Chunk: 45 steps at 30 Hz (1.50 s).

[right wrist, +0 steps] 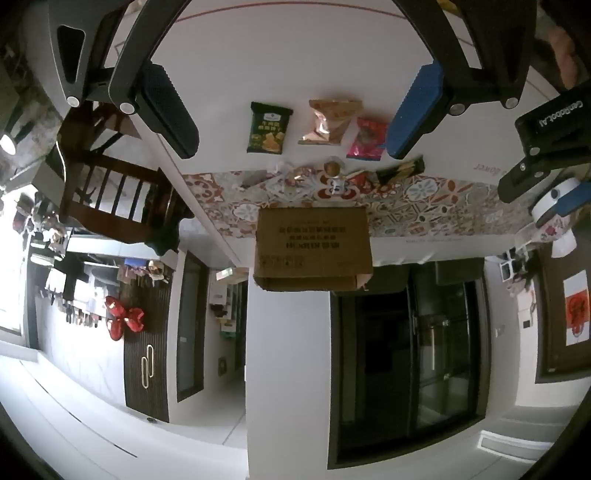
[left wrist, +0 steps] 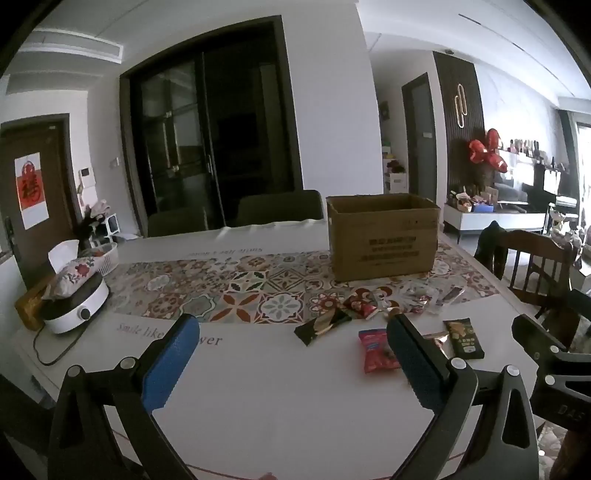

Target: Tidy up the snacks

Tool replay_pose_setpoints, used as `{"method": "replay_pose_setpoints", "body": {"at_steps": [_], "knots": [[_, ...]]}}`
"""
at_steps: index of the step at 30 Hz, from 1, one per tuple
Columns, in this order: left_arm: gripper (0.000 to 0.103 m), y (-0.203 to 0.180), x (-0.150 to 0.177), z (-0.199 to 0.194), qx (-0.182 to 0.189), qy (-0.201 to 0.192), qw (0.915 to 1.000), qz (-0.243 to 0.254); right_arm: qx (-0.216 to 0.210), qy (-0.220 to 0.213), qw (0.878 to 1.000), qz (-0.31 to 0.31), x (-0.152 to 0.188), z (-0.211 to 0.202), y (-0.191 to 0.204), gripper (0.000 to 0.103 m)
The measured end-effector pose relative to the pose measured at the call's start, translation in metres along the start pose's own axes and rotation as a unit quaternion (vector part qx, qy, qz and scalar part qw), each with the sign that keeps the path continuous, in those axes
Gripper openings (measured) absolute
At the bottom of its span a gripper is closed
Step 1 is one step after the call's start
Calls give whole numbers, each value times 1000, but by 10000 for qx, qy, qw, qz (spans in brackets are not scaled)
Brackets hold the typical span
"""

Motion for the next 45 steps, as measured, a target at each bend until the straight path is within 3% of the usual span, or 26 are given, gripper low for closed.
{"method": "replay_pose_setpoints", "body": {"at_steps": [45], "knots": [[103, 3, 1, -3, 83, -60, 9999, -106, 10, -28, 10000, -40, -1, -2, 3, 102]]}}
Point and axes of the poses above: each gripper's, at about its wrist camera, not at the fingertips, and z roughly the way its jaws point, y to its left, x to its underside, the point moved 6 cm from there along z, roughly the way its jaws point, and after that the axes turned 5 degrees about z, right-handed, at the moved point
